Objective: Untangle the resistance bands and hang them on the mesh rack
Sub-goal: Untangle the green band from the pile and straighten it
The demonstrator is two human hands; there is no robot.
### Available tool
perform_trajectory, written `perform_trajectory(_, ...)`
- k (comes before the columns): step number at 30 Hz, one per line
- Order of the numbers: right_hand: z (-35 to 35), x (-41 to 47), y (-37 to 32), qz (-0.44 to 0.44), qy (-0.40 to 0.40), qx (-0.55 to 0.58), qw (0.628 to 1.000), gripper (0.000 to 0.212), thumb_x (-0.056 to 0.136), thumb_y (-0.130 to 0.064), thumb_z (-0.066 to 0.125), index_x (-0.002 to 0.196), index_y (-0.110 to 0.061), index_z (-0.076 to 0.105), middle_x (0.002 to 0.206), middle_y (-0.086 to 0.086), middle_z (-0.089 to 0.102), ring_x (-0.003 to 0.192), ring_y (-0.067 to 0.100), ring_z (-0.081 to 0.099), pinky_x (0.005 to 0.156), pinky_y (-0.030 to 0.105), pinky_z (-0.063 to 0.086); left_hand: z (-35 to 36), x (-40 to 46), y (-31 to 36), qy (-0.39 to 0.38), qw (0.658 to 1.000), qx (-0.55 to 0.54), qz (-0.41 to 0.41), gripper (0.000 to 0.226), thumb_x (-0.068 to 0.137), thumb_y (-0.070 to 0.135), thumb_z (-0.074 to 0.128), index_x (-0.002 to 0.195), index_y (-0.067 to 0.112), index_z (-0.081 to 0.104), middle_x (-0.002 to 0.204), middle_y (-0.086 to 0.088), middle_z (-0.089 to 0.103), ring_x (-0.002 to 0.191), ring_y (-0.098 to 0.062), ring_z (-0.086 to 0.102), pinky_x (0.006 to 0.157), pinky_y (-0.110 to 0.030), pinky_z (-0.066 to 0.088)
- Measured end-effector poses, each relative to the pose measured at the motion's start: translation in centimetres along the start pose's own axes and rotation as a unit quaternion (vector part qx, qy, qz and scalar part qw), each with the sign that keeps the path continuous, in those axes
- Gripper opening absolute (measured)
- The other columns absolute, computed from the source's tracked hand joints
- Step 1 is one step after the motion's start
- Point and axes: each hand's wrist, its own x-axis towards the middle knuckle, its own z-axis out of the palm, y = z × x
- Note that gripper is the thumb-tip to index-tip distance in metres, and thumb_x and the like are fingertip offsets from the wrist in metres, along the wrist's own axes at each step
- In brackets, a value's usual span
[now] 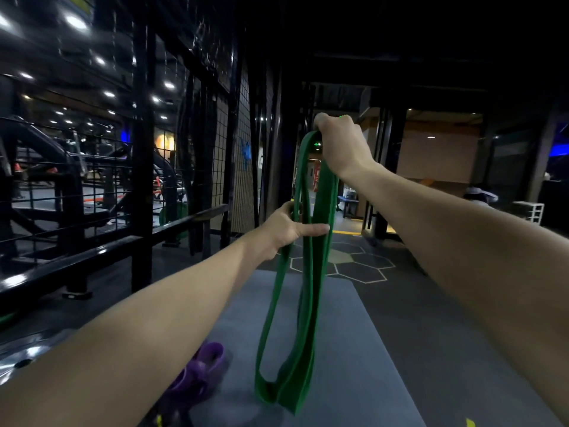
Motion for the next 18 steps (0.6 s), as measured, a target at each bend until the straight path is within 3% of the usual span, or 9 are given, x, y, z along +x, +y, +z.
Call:
perform_trajectory(3,-0.4,0.0,-0.9,-0.017,0.003,0.003,1.000,0.035,0.079,0.021,0.028,0.096,0.003,0.053,0.070,0.016,0.051,0.063,0.034,0.056,0.054,0.040,0.045,0.1,-0.7,-0.5,-0.014,0.999,-0.023,-0.021,0.062,0.065,0.013,0.082,0.120,0.010,0.053,0.111,-0.009,0.065,0.104,-0.026,0.062,0.099,-0.044,0.046)
perform_trajectory(7,-0.5,-0.3,-1.6,-0.032,-0.011,0.003,0.999,0.042,0.081,0.019,0.029,0.108,0.001,0.055,0.079,0.018,0.058,0.060,0.028,0.049,0.056,0.036,0.044,-0.4,-1.6,-0.5,-0.039,0.997,-0.040,-0.052,0.060,0.069,0.010,0.079,0.122,0.014,0.051,0.109,-0.010,0.064,0.103,-0.031,0.062,0.095,-0.050,0.048)
perform_trajectory(11,-0.3,-0.6,-1.6,-0.043,-0.032,-0.017,0.998,0.037,0.083,0.018,0.032,0.107,0.000,0.053,0.081,0.019,0.059,0.063,0.032,0.055,0.057,0.039,0.049,-1.5,-1.9,0.6,0.011,0.999,-0.045,-0.004,0.100,0.049,0.037,0.082,0.134,0.015,0.035,0.125,-0.009,0.056,0.115,-0.030,0.053,0.104,-0.049,0.037)
perform_trajectory(12,-0.2,-0.8,-1.7,-0.050,-0.040,-0.022,0.998,0.034,0.084,0.017,0.033,0.105,0.000,0.053,0.082,0.020,0.060,0.066,0.034,0.058,0.059,0.041,0.051,-1.9,-1.8,1.3,0.044,0.998,-0.043,0.023,0.098,0.053,0.041,0.081,0.136,0.016,0.034,0.129,-0.007,0.053,0.118,-0.026,0.050,0.105,-0.044,0.034)
perform_trajectory(15,0.0,-1.3,-1.9,-0.074,-0.068,-0.027,0.995,0.025,0.087,0.012,0.038,0.101,-0.001,0.054,0.084,0.018,0.060,0.072,0.036,0.061,0.065,0.044,0.053,-2.9,-1.1,3.9,0.083,0.992,-0.042,0.080,0.063,0.076,0.031,0.072,0.129,0.016,0.040,0.124,-0.003,0.054,0.113,-0.017,0.050,0.094,-0.030,0.034)
perform_trajectory(16,0.1,-1.5,-1.8,-0.079,-0.077,-0.025,0.994,0.024,0.087,0.010,0.038,0.101,-0.002,0.054,0.084,0.018,0.060,0.073,0.036,0.061,0.065,0.044,0.053,-3.0,-0.9,4.8,0.083,0.992,-0.010,0.090,0.054,0.079,0.031,0.070,0.124,0.015,0.044,0.121,-0.003,0.056,0.111,-0.016,0.052,0.093,-0.029,0.036)
perform_trajectory(18,0.3,-1.8,-1.6,-0.080,-0.083,-0.011,0.993,0.023,0.086,0.008,0.039,0.100,-0.002,0.055,0.084,0.019,0.060,0.073,0.037,0.060,0.067,0.045,0.053,-3.2,-0.6,5.8,0.065,0.992,0.037,0.101,0.057,0.075,0.041,0.071,0.122,0.013,0.051,0.117,-0.005,0.060,0.110,-0.020,0.056,0.098,-0.033,0.041)
